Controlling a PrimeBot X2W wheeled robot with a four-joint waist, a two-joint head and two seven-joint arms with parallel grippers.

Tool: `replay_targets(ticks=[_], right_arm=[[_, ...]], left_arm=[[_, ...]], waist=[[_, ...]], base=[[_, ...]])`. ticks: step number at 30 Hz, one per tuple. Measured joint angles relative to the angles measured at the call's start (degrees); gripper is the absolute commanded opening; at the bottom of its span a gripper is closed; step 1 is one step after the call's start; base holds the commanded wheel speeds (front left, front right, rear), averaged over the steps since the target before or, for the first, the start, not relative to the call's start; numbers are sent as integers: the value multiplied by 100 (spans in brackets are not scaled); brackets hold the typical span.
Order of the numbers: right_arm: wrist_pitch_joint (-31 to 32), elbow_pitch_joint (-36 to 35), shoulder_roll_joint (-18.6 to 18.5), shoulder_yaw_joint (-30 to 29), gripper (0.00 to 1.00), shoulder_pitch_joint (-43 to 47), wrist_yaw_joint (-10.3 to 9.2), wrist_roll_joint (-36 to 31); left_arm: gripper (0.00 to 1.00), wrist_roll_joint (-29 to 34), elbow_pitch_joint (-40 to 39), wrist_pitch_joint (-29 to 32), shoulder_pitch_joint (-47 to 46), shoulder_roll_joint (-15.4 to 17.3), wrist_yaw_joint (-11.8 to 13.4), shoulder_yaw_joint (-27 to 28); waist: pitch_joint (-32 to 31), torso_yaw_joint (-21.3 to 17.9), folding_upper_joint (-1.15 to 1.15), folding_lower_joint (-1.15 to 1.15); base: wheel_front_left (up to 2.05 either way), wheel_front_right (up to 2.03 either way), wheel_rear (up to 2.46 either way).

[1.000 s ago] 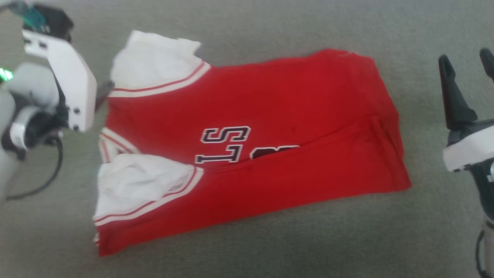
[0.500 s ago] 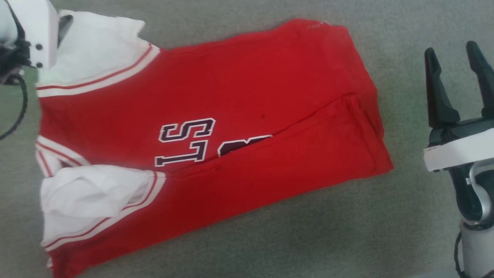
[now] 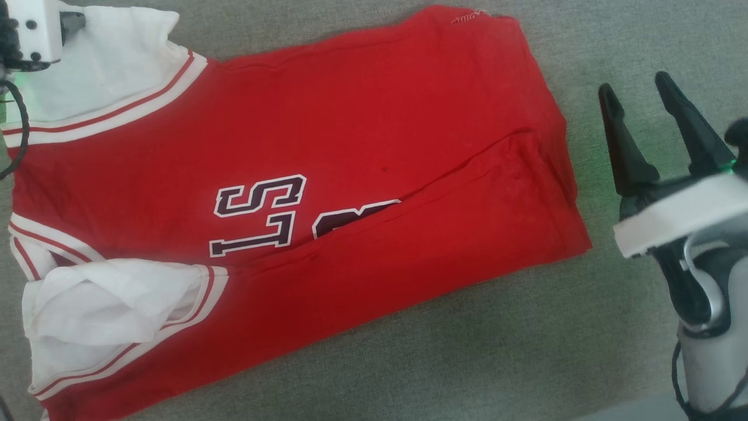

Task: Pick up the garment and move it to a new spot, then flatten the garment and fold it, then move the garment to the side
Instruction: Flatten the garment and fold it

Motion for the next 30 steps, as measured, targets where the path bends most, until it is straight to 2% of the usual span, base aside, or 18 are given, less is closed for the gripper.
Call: replay_targets(ticks=[3, 11, 14, 15, 20, 28, 29, 30], right_arm=[[409, 31, -56, 121, 100, -165, 0, 144], [1617, 356, -194, 442, 100, -1116, -1, 491], [2018, 727, -230, 597, 100, -1599, -1, 519], [2303, 1076, -204, 689, 100, -1876, -3, 598], [3022, 1956, -208, 1098, 100, -2492, -2, 676], [3821, 2963, -229, 1690, 100, -3435, -5, 1023], [3864, 3025, -272, 1800, 45, -3518, -7, 1080], [3883, 3069, -335, 1934, 0, -3588, -5, 1082]], left_arm=[[0, -160, 82, 202, -41, -69, 70, 33], [0, -163, 67, 49, -59, -231, 29, -9], [0, -158, 88, 33, -106, -320, 12, -35], [0, -158, 104, -1, -137, -354, 1, -49], [0, -148, 145, -58, -188, -414, -27, -77], [0, -148, 242, -215, -249, -515, -58, -96], [0, -148, 253, -246, -253, -528, -71, -100], [0, -143, 261, -279, -254, -541, -79, -109]], waist=[[23, -10, 0, 0], [63, 79, 0, 0], [74, 146, 0, 0], [85, 185, 0, 0], [111, 254, 0, 0], [134, 325, 0, 0], [131, 339, 0, 0], [129, 358, 0, 0]], base=[[0, 0, 0], [0, 0, 0], [0, 0, 0], [0, 0, 0], [0, 0, 0], [0, 0, 0], [0, 0, 0], [0, 0, 0]])
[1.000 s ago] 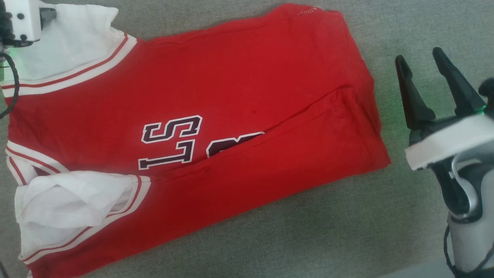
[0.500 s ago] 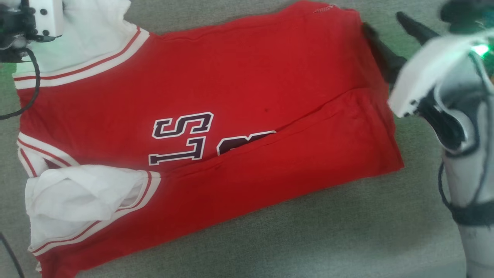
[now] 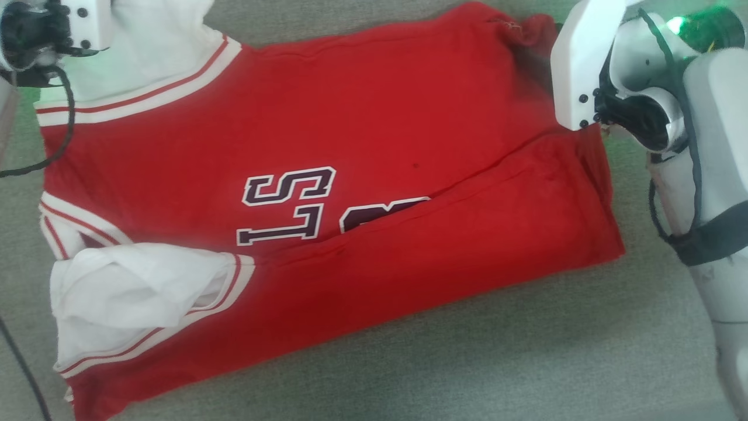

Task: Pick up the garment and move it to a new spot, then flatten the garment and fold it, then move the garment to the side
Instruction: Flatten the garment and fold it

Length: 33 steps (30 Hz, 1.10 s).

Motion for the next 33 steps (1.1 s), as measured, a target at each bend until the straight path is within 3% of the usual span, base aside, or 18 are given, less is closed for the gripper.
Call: replay_targets(ticks=[10, 21, 26, 33], right_arm=[[-330, 258, -447, 409, 0, -110, 10, 163], [-465, -1, -1068, 387, 0, 480, 9, 214], [-212, -408, -1323, 313, 0, 909, 8, 356], [276, -1025, -1735, 92, 0, 1742, 8, 568]], left_arm=[[0, 3, 57, -330, 5, -197, -200, -66], [0, -175, -404, -68, 253, -210, -230, -88], [0, -207, -1010, 166, 634, 0, -49, -165], [0, -477, -2282, 594, 1467, 304, 439, -196]], waist=[[-214, 273, 0, 0], [-882, 715, 0, 0], [-1231, 927, 0, 0], [-1646, 1209, 0, 0]], base=[[0, 0, 0], [0, 0, 0], [0, 0, 0], [0, 0, 0]])
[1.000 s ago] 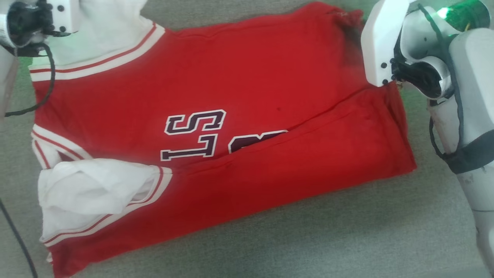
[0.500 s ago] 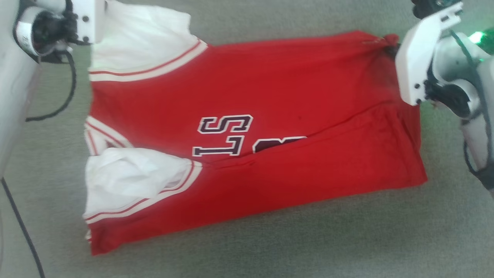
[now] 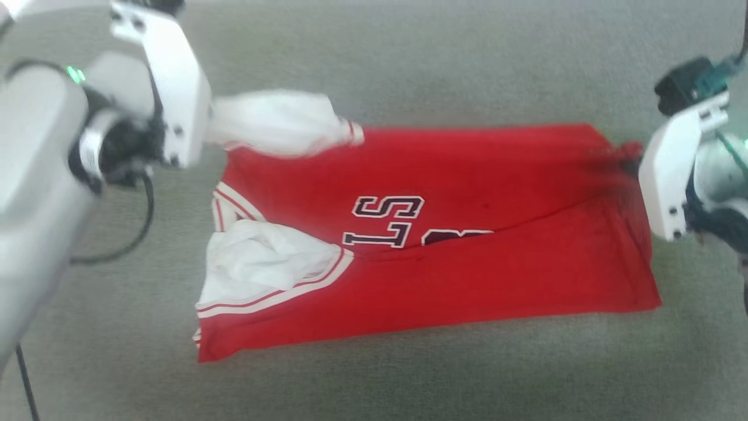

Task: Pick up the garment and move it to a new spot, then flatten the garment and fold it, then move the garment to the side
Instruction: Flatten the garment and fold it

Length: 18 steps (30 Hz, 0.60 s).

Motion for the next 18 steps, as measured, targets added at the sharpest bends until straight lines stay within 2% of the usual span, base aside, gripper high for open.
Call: replay_targets(ticks=[9, 13, 18], right_arm=[[463, -446, -130, -376, 0, 1022, 0, 115], [566, -452, -98, -467, 0, 1242, 0, 46], [655, -439, 134, -520, 0, 1430, 0, -64]], left_arm=[[0, -354, -1334, 382, 1195, 439, 665, -48], [0, -439, -1436, 350, 1502, 447, 733, -70], [0, -625, -1212, 227, 1848, 375, 783, -92]], waist=[[-284, 183, 0, 0], [-293, 186, 0, 0], [-308, 148, 0, 0]], base=[[0, 0, 0], [0, 0, 0], [0, 0, 0]])
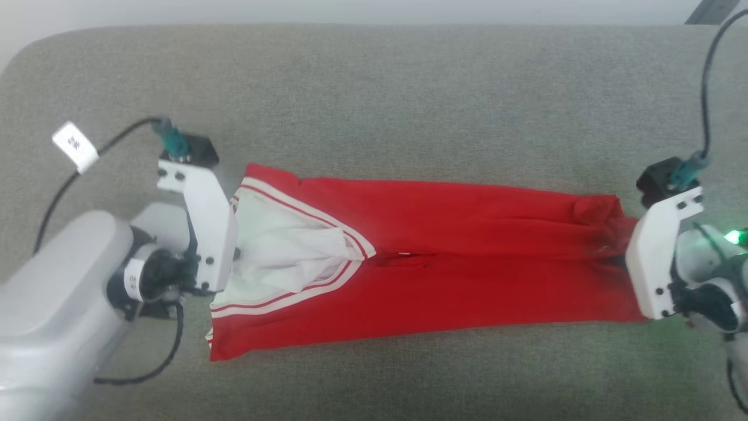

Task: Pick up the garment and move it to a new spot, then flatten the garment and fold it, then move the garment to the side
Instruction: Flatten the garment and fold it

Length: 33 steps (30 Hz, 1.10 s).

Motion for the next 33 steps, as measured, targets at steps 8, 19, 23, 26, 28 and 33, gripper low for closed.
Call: replay_targets(ticks=[8, 19, 23, 26, 28, 33], right_arm=[[-107, 149, 313, 20, 92, 12, 0, -109], [-526, 119, 389, -223, 100, 169, 0, -98], [-662, 179, 421, -487, 100, 289, 0, -216], [-727, 292, 469, -766, 100, 427, 0, -346], [-734, 377, 485, -856, 100, 510, 0, -398], [-816, 626, 503, -1087, 100, 673, 0, -522]], left_arm=[[76, -59, 550, -476, 201, -186, -168, 49], [100, 193, 407, -1528, 470, -111, -460, 201], [100, 300, 210, -2138, 758, -37, -472, 312], [100, 448, 2, -2846, 1140, 78, -516, 419], [100, 546, -70, -3233, 1354, 104, -480, 498], [100, 694, -283, -4170, 1963, 193, -401, 666]], waist=[[-137, -61, 0, 0], [-642, 40, 0, 0], [-852, 103, 0, 0], [-1032, 189, 0, 0], [-1107, 240, 0, 0], [-1239, 396, 0, 0]], base=[[0, 0, 0], [0, 0, 0], [0, 0, 0], [0, 0, 0], [0, 0, 0], [0, 0, 0]])
